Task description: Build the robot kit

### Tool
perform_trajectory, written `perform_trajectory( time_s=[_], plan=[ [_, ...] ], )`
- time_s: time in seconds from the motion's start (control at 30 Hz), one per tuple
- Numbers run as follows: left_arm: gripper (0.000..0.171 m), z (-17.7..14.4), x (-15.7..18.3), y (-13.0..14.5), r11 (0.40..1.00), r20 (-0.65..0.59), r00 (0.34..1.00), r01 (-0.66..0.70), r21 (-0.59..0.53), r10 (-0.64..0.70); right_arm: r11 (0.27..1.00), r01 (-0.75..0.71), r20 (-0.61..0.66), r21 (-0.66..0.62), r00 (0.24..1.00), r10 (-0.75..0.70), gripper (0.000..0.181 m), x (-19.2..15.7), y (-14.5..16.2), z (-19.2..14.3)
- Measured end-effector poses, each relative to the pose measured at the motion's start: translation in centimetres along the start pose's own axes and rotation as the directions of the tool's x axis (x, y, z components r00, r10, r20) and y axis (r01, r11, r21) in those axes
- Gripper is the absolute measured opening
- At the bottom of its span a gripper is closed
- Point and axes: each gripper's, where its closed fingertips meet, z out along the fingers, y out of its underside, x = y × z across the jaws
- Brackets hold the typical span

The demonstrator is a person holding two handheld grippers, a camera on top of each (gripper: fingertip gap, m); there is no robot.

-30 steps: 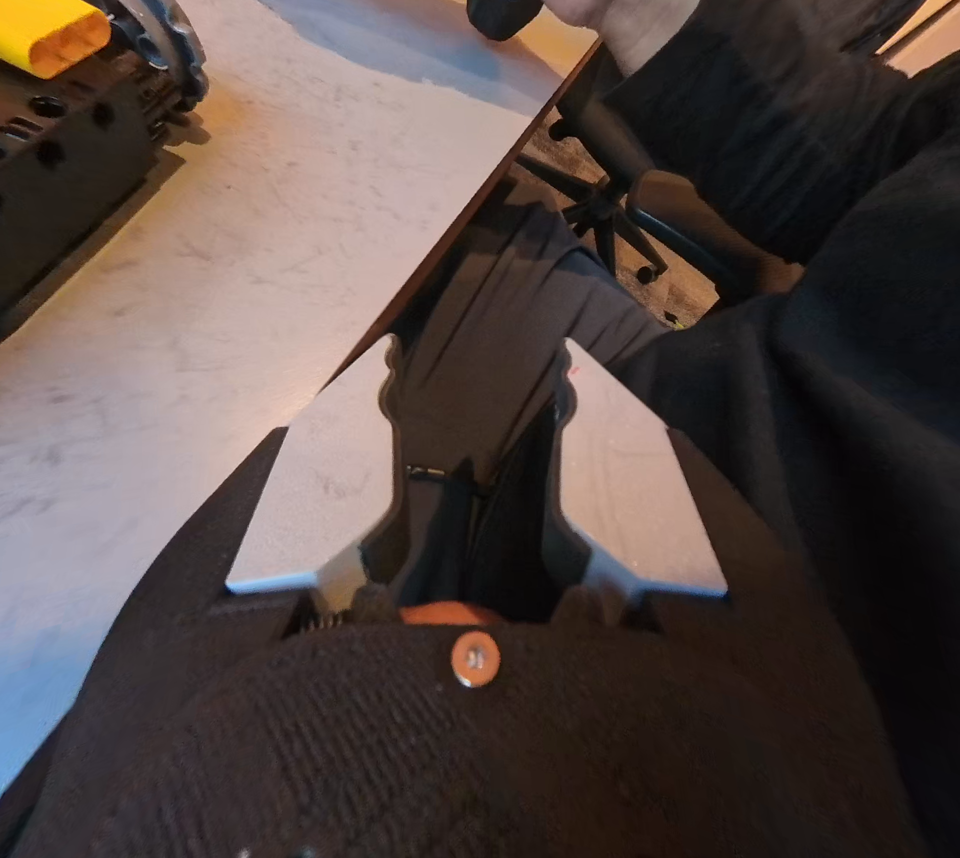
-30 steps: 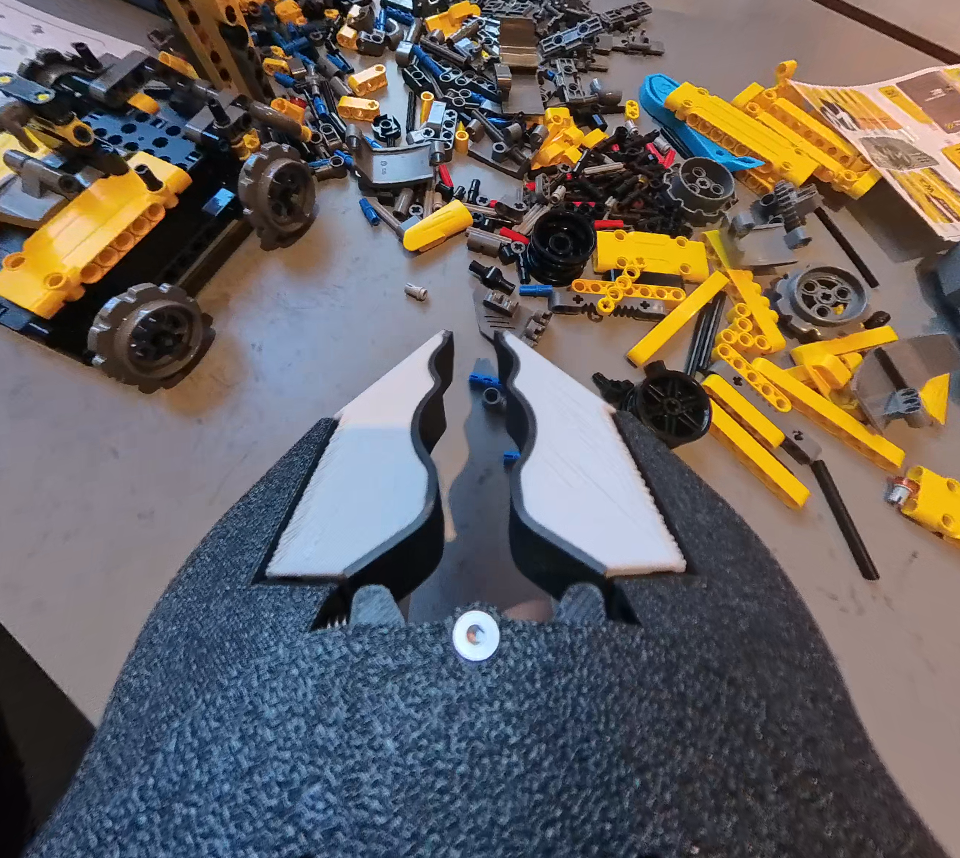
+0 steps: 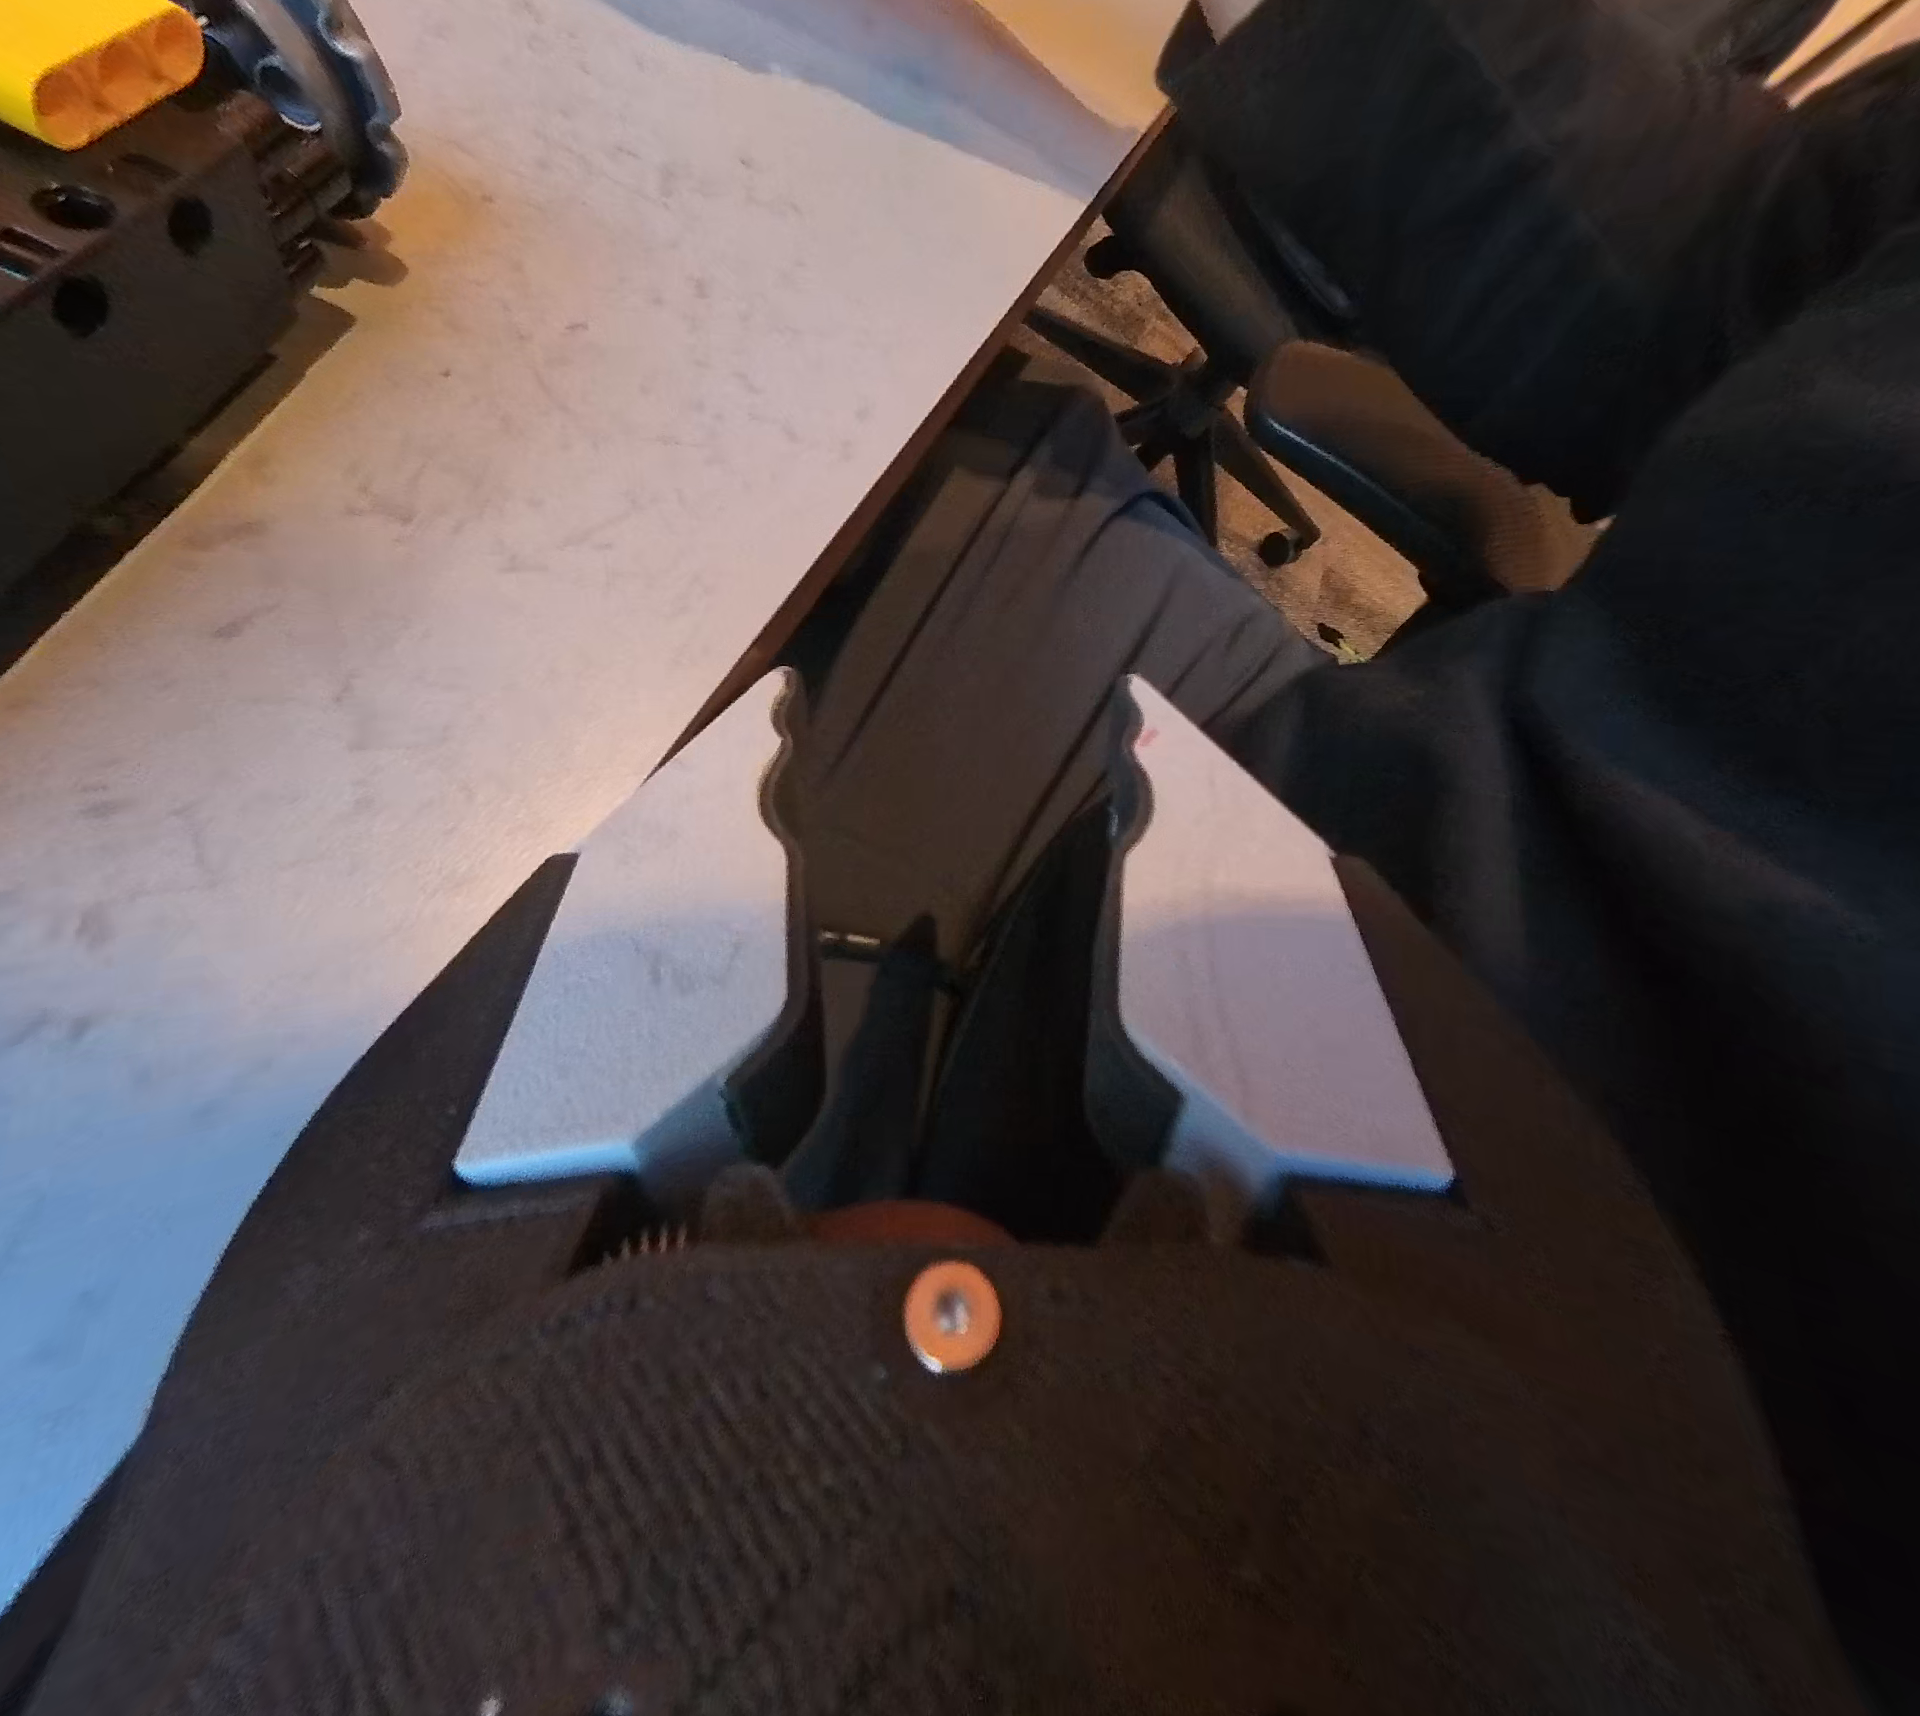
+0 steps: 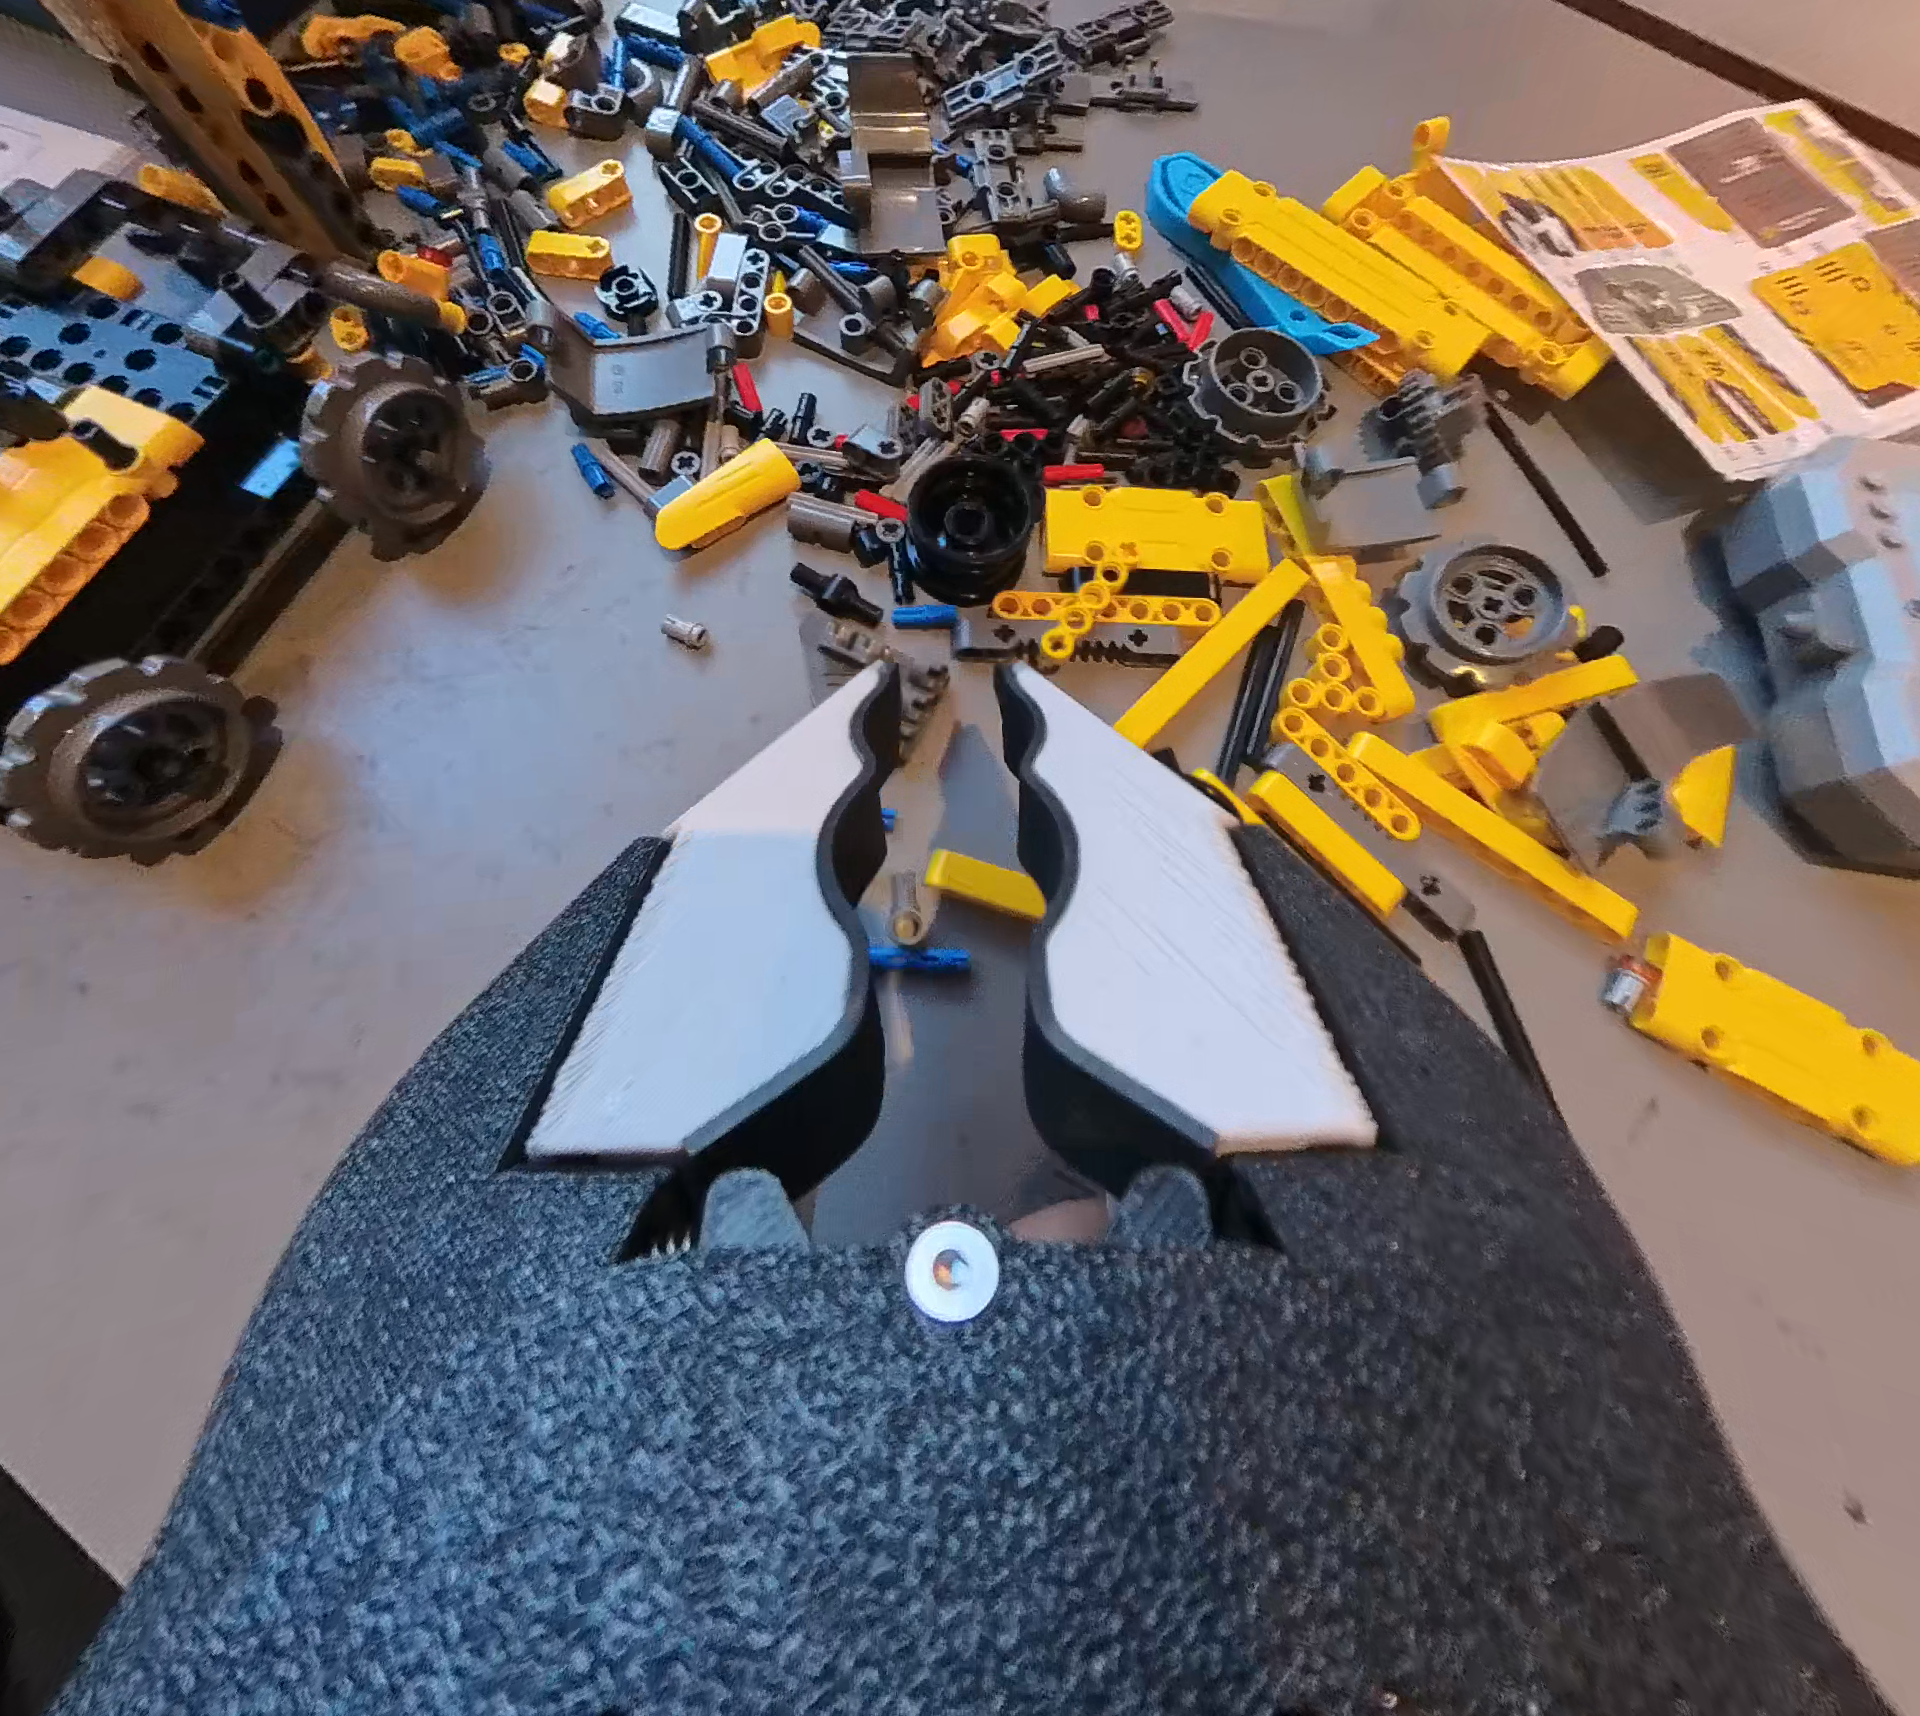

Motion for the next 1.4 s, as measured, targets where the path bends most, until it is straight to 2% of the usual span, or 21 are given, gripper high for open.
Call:
perform_trajectory(
  time_s=[0.2, 0.37, 0.47, 0.57, 0.63, 0.67, 0.77, 0.83, 0.87, 0.93, 0.97, 1.0, 1.1, 1.2, 1.27, 1.33, 1.4],
  plan=[
    [0.056, 0.1, 0.0, 0.0, 1.0, 0.001, 1.0, -0.001, -0.003, 0.001, 0.994, -0.015, 0.048, -0.107, 0.999, 0.021, 0.022, -0.4, 1.0, 1.9],
    [0.056, -0.1, 0.0, -0.1, 1.0, -0.004, 1.0, 0.005, 0.004, -0.005, 0.985, -0.014, 0.073, -0.17, 0.997, 0.027, 0.017, -0.7, 1.6, 2.5],
    [0.056, -0.2, 0.0, -0.1, 1.0, -0.006, 1.0, 0.007, 0.006, -0.007, 0.983, 0.038, 0.082, -0.177, 0.996, -0.024, 0.007, -0.9, 1.5, 2.4],
    [0.057, -0.2, 0.0, -0.1, 1.0, -0.007, 1.0, 0.007, 0.006, -0.007, 0.97, 0.218, 0.166, -0.113, 0.966, -0.197, 0.007, -2.9, 0.1, 0.9],
    [0.057, -0.1, 0.0, -0.1, 1.0, -0.006, 1.0, 0.007, 0.005, -0.007, 0.912, 0.402, 0.266, -0.077, 0.89, -0.37, 0.007, -4.9, -0.2, -0.7],
    [0.057, -0.1, 0.1, -0.1, 1.0, -0.007, 1.0, 0.006, 0.005, -0.006, 0.859, 0.505, 0.298, -0.078, 0.834, -0.464, 0.007, -5.4, 0.1, -1.3],
    [0.057, 0.0, 0.3, 0.0, 1.0, -0.013, 1.0, 0.001, 0.002, -0.001, 0.61, 0.789, 0.429, -0.07, 0.576, -0.696, 0.007, -6.6, 2.4, -2.5],
    [0.057, 0.2, 0.5, 0.1, 1.0, -0.012, 1.0, -0.01, -0.006, 0.01, 0.472, 0.881, 0.486, -0.015, 0.419, -0.767, 0.007, -7.1, 3.4, -2.5],
    [0.057, 0.2, 0.5, 0.1, 1.0, -0.009, 1.0, -0.016, -0.009, 0.016, 0.439, 0.898, 0.523, 0.004, 0.372, -0.767, 0.007, -7.4, 3.8, -2.5],
    [0.057, 0.3, 0.5, 0.2, 1.0, -0.005, 1.0, -0.023, -0.014, 0.023, 0.412, 0.911, 0.537, -0.002, 0.348, -0.768, 0.013, -7.4, 3.8, -1.9],
    [0.057, 0.4, 0.5, 0.2, 1.0, 0.0, 1.0, -0.026, -0.016, 0.026, 0.407, 0.913, 0.525, -0.019, 0.356, -0.773, 0.028, -7.1, 3.5, -1.7],
    [0.057, 0.4, 0.4, 0.3, 0.999, 0.005, 1.0, -0.028, -0.018, 0.028, 0.414, 0.91, 0.507, -0.034, 0.373, -0.777, 0.033, -6.8, 3.2, -1.6],
    [0.057, 0.2, 0.3, 0.2, 1.0, 0.01, 1.0, -0.025, -0.012, 0.025, 0.498, 0.866, 0.414, -0.058, 0.474, -0.777, 0.029, -5.7, 1.8, -1.8],
    [0.057, 0.1, 0.4, 0.2, 1.0, 0.004, 1.0, -0.019, -0.009, 0.019, 0.631, 0.771, 0.31, -0.086, 0.623, -0.718, 0.023, -4.3, 1.6, -2.9],
    [0.057, 0.1, 0.5, 0.2, 1.0, -0.001, 1.0, -0.019, -0.008, 0.019, 0.748, 0.659, 0.272, -0.08, 0.737, -0.619, 0.022, -4.5, 2.3, -3.7],
    [0.057, 0.2, 0.6, 0.2, 1.0, -0.007, 1.0, -0.015, -0.01, 0.015, 0.865, 0.497, 0.274, -0.06, 0.842, -0.465, 0.029, -5.8, 3.2, -4.3],
    [0.057, 0.4, 0.6, 0.2, 1.0, -0.012, 1.0, -0.01, -0.012, 0.009, 0.932, 0.355, 0.238, -0.071, 0.914, -0.329, 0.037, -6.5, 4.1, -4.3]
  ],
)
